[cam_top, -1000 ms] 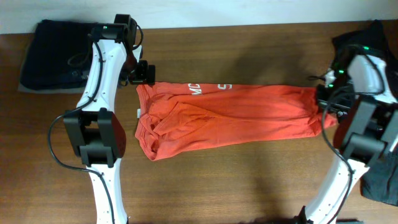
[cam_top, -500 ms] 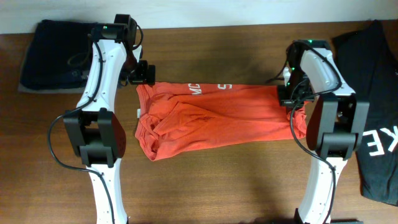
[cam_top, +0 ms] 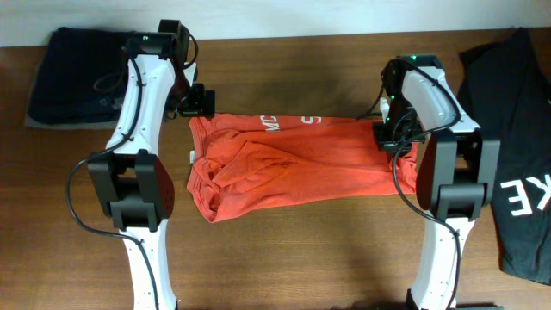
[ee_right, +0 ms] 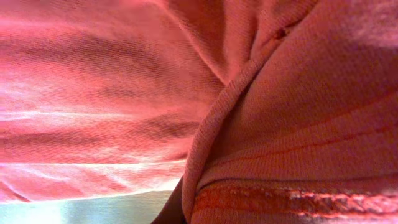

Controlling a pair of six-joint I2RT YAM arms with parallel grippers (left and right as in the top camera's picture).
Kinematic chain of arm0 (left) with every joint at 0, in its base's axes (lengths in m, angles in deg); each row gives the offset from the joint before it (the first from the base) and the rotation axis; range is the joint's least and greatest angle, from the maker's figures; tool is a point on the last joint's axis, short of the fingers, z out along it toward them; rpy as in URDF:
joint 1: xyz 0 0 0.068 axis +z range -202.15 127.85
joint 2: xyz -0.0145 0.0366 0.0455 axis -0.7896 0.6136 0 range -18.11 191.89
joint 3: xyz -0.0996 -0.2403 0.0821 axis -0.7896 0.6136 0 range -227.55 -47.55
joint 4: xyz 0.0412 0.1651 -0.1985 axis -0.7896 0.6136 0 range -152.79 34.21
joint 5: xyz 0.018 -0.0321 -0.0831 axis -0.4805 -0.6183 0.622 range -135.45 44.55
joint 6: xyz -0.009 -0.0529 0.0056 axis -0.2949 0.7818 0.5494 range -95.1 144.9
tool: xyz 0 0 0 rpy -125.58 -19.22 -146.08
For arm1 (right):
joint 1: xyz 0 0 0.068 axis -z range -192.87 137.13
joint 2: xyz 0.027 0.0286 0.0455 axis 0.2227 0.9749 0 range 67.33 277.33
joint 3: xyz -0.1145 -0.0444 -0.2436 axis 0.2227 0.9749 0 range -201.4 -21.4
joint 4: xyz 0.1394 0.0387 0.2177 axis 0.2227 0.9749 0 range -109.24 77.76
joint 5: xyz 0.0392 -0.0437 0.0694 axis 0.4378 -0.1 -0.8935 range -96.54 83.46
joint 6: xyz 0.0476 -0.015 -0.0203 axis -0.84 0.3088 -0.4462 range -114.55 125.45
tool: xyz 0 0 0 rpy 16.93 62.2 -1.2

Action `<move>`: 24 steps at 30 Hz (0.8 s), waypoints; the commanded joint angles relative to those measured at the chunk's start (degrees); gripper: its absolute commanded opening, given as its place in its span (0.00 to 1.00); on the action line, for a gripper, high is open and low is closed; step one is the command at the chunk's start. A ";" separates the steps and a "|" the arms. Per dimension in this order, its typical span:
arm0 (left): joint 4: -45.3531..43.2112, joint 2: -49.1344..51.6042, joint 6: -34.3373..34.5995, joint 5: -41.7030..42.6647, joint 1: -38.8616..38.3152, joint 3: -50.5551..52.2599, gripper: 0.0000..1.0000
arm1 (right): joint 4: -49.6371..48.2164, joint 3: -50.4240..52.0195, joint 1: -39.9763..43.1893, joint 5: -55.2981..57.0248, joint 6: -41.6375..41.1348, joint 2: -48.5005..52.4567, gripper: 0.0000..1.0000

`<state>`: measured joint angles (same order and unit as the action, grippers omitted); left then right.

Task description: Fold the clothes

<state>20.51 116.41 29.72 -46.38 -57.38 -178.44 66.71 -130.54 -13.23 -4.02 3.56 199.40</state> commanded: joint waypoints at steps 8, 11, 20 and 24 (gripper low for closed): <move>-0.13 0.15 0.33 -0.37 0.04 -0.50 0.99 | -0.31 -0.79 -4.09 2.45 -4.59 0.13 0.04; -0.15 0.15 0.35 -0.37 -0.02 -0.50 0.99 | -0.31 -0.79 -4.50 6.64 -8.13 0.13 0.04; -0.15 0.15 0.35 -0.37 0.00 -0.50 0.99 | -1.53 -0.79 -7.85 6.36 -8.07 0.15 0.04; -0.13 0.15 0.35 -0.35 0.00 -0.50 0.99 | -2.58 -0.79 -9.79 5.44 -8.04 0.15 0.09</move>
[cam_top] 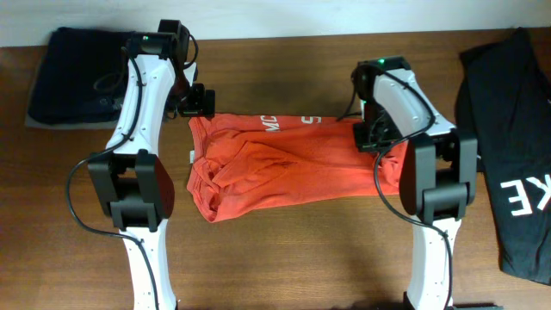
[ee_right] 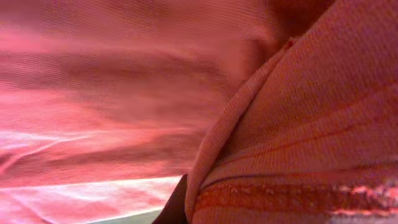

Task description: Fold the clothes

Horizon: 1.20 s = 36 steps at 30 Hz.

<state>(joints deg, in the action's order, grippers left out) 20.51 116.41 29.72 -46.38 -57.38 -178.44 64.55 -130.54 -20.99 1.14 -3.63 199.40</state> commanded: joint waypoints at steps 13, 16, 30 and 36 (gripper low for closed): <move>-0.17 0.15 0.35 -0.37 0.00 -0.50 0.99 | -0.72 -0.81 -3.50 -0.57 -0.87 0.13 0.34; -0.15 0.15 0.35 -0.37 0.00 -0.50 0.99 | 0.07 -0.81 -3.50 -0.50 -0.87 -0.26 0.39; -0.11 0.15 0.33 -0.37 0.00 -0.50 0.99 | 1.46 -14.69 -0.02 -0.61 -0.92 -5.90 0.82; -0.15 0.15 0.35 -0.35 0.00 -0.50 0.99 | -1.68 -11.76 7.58 -10.03 -0.20 -4.44 0.11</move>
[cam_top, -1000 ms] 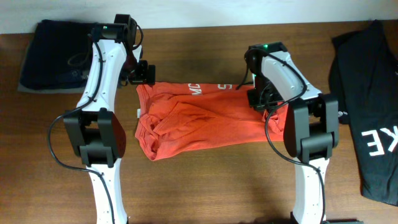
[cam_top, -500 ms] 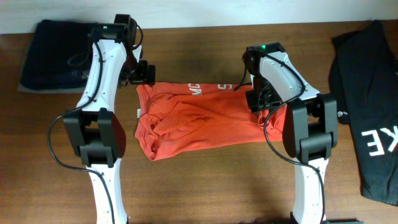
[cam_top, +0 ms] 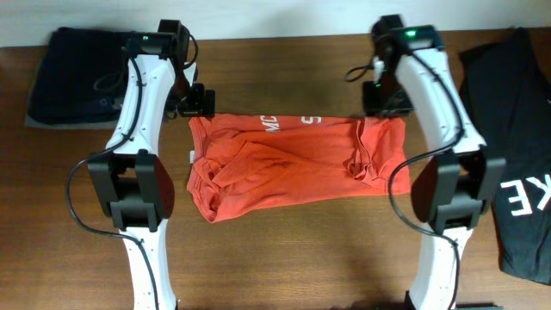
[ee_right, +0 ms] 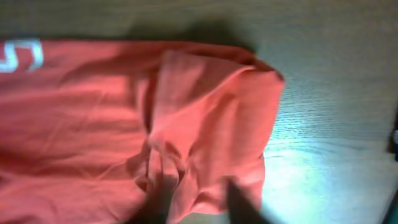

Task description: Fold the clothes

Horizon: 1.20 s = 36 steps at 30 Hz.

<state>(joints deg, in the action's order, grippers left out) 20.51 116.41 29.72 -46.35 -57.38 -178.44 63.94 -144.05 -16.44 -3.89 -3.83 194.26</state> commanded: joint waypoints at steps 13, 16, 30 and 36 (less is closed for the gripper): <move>-0.09 0.15 0.35 -0.39 0.00 -0.50 0.99 | -17.70 19.26 5.03 -15.76 1.27 0.94 0.04; -0.11 0.15 0.35 -0.39 0.00 -0.50 0.99 | -20.65 21.57 5.03 -17.35 1.27 0.96 0.04; -0.13 0.15 0.33 -0.39 0.00 -0.50 0.99 | -34.53 25.57 -0.66 -24.61 -0.55 1.05 0.04; -0.13 0.15 0.33 -0.42 0.00 -0.50 0.99 | -32.41 22.86 -2.16 -24.79 -0.70 0.61 0.04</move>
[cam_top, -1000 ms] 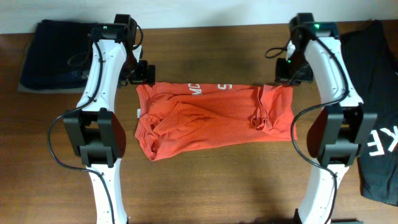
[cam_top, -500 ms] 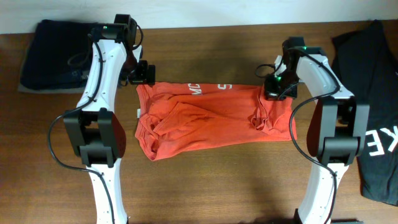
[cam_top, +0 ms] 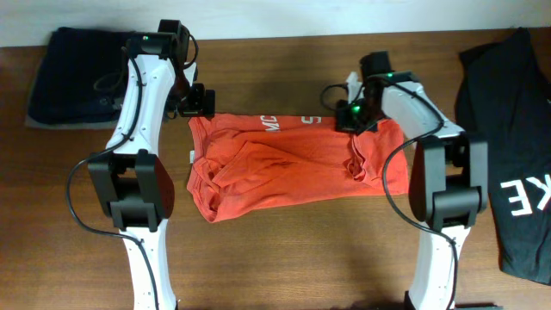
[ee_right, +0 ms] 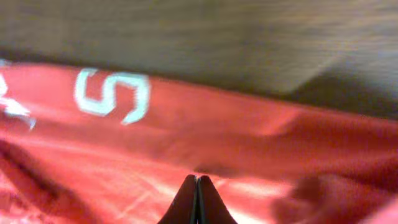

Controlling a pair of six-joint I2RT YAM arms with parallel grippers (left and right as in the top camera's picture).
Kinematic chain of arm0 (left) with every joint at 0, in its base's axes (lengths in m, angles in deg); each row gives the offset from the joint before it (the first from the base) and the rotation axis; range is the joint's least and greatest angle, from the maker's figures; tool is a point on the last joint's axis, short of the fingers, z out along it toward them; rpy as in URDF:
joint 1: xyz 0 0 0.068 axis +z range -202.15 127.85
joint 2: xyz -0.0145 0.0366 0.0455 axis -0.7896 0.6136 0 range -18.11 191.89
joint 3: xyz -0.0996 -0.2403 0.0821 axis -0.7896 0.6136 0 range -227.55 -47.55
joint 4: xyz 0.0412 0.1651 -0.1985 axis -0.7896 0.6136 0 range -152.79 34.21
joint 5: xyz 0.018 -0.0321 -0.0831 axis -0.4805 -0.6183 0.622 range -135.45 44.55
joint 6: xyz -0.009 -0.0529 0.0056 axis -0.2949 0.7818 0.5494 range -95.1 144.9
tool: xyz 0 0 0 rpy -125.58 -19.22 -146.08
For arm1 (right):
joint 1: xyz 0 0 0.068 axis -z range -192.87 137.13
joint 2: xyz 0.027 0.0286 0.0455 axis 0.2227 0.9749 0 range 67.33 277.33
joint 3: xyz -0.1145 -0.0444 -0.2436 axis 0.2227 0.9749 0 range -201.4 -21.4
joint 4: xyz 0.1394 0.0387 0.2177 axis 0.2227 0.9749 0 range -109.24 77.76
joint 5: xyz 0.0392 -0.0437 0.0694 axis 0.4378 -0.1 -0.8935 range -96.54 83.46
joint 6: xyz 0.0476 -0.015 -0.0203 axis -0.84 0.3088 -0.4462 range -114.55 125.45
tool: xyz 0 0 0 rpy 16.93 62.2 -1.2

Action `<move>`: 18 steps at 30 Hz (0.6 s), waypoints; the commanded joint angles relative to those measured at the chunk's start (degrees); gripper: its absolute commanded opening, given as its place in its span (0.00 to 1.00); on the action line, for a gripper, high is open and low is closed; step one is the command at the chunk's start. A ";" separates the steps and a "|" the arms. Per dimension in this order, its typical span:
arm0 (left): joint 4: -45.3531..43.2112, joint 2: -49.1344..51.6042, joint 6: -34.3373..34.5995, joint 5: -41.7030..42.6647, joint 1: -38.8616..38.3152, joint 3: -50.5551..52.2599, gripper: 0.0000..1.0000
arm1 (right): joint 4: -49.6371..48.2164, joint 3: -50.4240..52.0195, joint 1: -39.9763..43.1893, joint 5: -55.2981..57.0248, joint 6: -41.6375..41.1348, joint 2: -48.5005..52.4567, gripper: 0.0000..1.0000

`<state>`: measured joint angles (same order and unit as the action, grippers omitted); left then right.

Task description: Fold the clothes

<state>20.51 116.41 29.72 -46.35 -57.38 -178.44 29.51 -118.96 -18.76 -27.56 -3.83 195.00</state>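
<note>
An orange T-shirt [cam_top: 275,168] lies crumpled across the middle of the wooden table [cam_top: 284,258], its right end folded back over itself [cam_top: 374,155]. My right gripper [cam_top: 343,119] is low over the shirt's far edge, beside the white lettering. In the right wrist view its fingertips [ee_right: 198,182] are pressed together above the orange cloth [ee_right: 261,143], just below the white letter S [ee_right: 112,93], with nothing visible between them. My left gripper [cam_top: 200,102] sits at the shirt's far left corner; its jaws cannot be made out from overhead.
A folded dark garment [cam_top: 73,73] lies at the far left corner. A black garment with white letters [cam_top: 516,146] is spread along the right edge. Both arm bases stand at the near side, left and right of the shirt.
My right gripper was open, high above the shirt's folded right end; now it is shut, lower and further left at the far edge by the lettering. The left arm is unchanged.
My right gripper was first buried in orange cloth at the shirt's right end. Then it was further left with that cloth. Later the right end lay folded over and the gripper hung open above it. Now it is shut by the lettering. The left arm stayed put.
</note>
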 commanded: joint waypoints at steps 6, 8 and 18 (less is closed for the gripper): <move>-0.09 0.15 0.33 -0.39 0.00 -0.50 0.99 | 24.24 -16.65 3.82 6.91 0.94 -6.80 0.04; -0.11 0.15 0.35 -0.39 0.00 -0.50 0.99 | 30.42 -18.91 5.22 9.31 3.58 -8.46 0.09; 0.09 0.15 0.35 -0.13 0.00 -0.50 0.99 | 39.28 -9.11 5.11 9.09 9.73 -9.18 0.66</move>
<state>20.49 116.41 29.72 -46.35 -57.38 -178.44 69.82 -133.76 -11.90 -19.45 3.87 184.51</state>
